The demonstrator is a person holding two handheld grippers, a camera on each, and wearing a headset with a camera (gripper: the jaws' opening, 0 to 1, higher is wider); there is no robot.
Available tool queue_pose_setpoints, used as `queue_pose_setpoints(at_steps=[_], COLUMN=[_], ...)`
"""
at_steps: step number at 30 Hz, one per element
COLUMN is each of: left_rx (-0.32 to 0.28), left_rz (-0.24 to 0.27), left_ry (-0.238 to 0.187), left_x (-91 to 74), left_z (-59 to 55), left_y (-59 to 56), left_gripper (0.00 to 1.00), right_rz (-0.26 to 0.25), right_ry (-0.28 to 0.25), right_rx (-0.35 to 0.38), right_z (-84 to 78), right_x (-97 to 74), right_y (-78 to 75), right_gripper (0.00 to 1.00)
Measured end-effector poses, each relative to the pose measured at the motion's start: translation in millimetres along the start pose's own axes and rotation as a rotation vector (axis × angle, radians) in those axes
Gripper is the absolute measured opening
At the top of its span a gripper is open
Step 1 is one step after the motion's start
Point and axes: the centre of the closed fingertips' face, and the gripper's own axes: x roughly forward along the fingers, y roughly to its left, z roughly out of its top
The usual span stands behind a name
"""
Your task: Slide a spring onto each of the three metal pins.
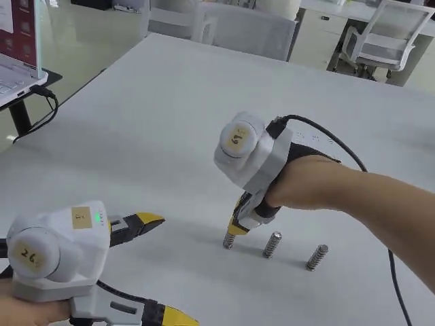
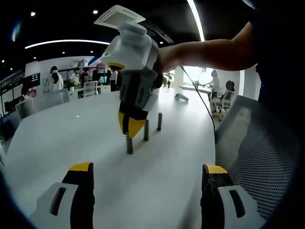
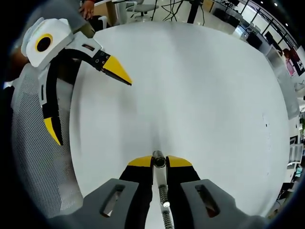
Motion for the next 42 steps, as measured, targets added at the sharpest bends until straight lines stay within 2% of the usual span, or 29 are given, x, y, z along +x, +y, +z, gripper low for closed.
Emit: queue_pose_setpoints(at_steps=[4, 12, 17, 28, 37, 42], left_rx=[0.001, 0.006, 0.007, 0.013, 0.017, 0.021], left_rz=[-0.002, -0.006, -0.008, -0.021, -0.031, -0.036], left_ry=[-0.002, 0.002, 0.004, 0.011, 0.017, 0.023], left_x=[0.7, 1.1, 1.1, 5.4, 7.9, 10.3], left_z=[1.0, 1.8, 2.5, 5.6, 8.0, 10.0], left_y=[0.2, -0.9, -1.9, -5.2, -5.2, -5.9], left_gripper=[0.91, 0.91, 0.91, 0.91, 0.91, 0.91], right_rz=[-0.001, -0.003, -0.005, -0.024, -0.052, -0.069], right_ry=[0.012, -0.002, -0.024, -0.094, -0.147, -0.191], right_rx=[-0.006, 0.003, 0.016, 0.036, 0.059, 0.095], right_z=[-1.7, -1.0, -1.8, -8.2, -19.9, -28.5], right_x=[3.1, 2.7, 0.1, -12.0, -24.0, -31.2], right_y=[1.2, -0.3, -0.8, -5.3, -12.5, -17.6], right_gripper=[0.08, 0.09, 0.14, 0.30, 0.41, 0.46])
